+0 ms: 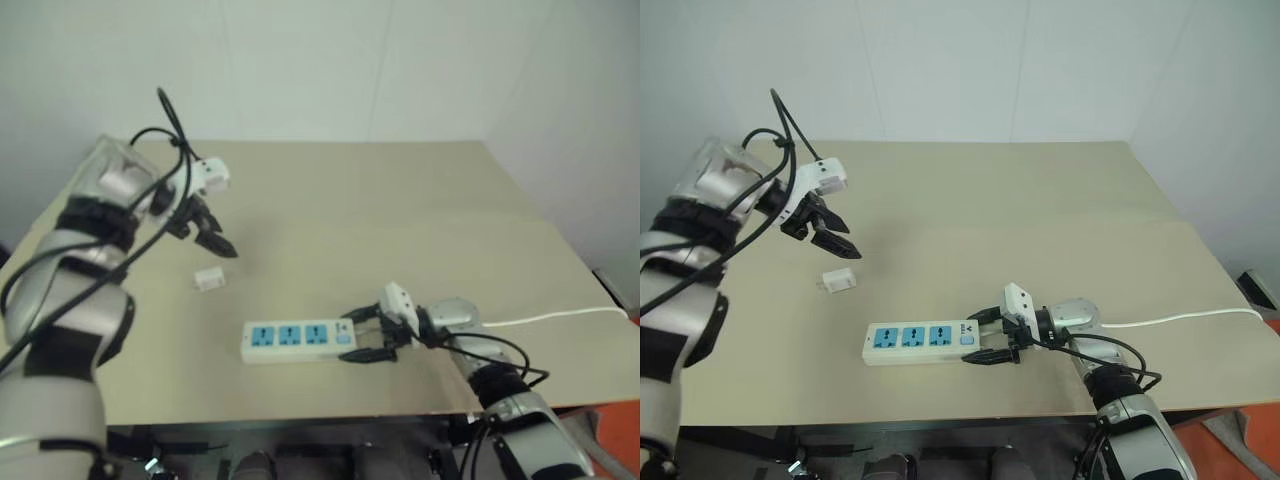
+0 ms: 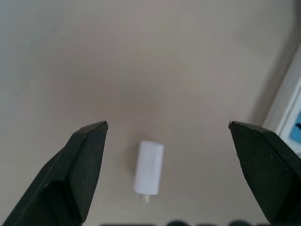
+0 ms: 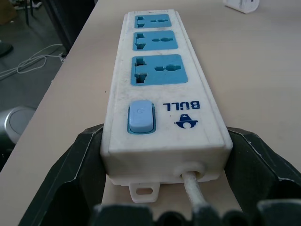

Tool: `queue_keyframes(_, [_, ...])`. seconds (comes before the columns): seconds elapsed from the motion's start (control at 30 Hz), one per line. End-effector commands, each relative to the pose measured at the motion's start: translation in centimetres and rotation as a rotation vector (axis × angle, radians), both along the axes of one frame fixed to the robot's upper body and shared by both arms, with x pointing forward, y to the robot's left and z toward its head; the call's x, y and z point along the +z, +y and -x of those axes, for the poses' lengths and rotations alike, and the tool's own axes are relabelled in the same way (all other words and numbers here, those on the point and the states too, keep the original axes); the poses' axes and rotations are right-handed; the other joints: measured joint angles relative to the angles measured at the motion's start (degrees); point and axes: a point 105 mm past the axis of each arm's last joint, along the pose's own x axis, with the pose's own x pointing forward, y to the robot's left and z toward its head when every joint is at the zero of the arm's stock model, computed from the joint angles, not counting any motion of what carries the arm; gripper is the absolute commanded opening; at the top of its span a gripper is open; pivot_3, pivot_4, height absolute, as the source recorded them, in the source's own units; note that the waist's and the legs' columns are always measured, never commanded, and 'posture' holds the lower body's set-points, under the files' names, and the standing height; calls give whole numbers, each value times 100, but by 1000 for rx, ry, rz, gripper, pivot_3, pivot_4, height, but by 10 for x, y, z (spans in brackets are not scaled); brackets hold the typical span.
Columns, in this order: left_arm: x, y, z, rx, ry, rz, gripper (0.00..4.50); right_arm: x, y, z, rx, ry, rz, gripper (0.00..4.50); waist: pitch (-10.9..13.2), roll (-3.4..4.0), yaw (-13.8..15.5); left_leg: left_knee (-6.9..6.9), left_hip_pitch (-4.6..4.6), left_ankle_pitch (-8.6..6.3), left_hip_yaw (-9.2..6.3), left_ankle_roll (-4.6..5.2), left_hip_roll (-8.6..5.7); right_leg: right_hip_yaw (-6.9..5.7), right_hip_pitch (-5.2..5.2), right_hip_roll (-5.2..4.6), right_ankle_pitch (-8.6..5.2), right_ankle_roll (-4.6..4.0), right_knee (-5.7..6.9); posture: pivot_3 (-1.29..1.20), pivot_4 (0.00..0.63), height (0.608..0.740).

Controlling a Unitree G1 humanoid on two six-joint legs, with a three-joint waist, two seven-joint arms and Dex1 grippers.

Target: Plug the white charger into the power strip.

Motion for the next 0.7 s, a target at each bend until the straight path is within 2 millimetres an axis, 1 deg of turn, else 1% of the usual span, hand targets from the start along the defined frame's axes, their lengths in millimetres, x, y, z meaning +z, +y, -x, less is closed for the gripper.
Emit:
queue_keyframes(0.03, [-1,4,-5,-1,17,-105,4500,-1,8,1,16,-25,-5,3419,0,0,-52,0,0,0,0,0,0,0,0,0,0,0,0,0,150,740])
queue_keyframes(0.17, [-16,-9,-8,-94,53,-239,4500,-5,9,3,7,-30,-3,3419,0,-1,-98,-1,1,0,-2,0,0,1,1,0,0,0,6,0,150,740])
queue_keyframes(0.23, [-21,-9,-9,-84,68,-281,4500,-6,10,3,3,-31,-2,3419,1,-1,-106,0,2,0,-2,0,0,1,0,0,0,0,9,0,150,740])
queue_keyframes(0.37, [-36,-5,-14,-122,56,-417,4500,-5,15,4,-21,-40,-28,3419,1,-1,-114,0,5,0,-4,0,-1,2,0,0,-2,2,22,0,150,740])
queue_keyframes(0.5, [-43,-4,-17,-121,45,-475,4500,-8,19,6,-33,-44,-31,3419,1,-2,-110,1,11,0,-3,0,-1,4,0,0,-3,4,28,0,150,740])
queue_keyframes(0.7, [-49,-4,-15,-85,77,-465,4500,-8,21,8,-38,-46,-34,3419,1,-2,-126,2,14,0,-5,0,-1,5,-1,3,-4,5,35,0,150,740])
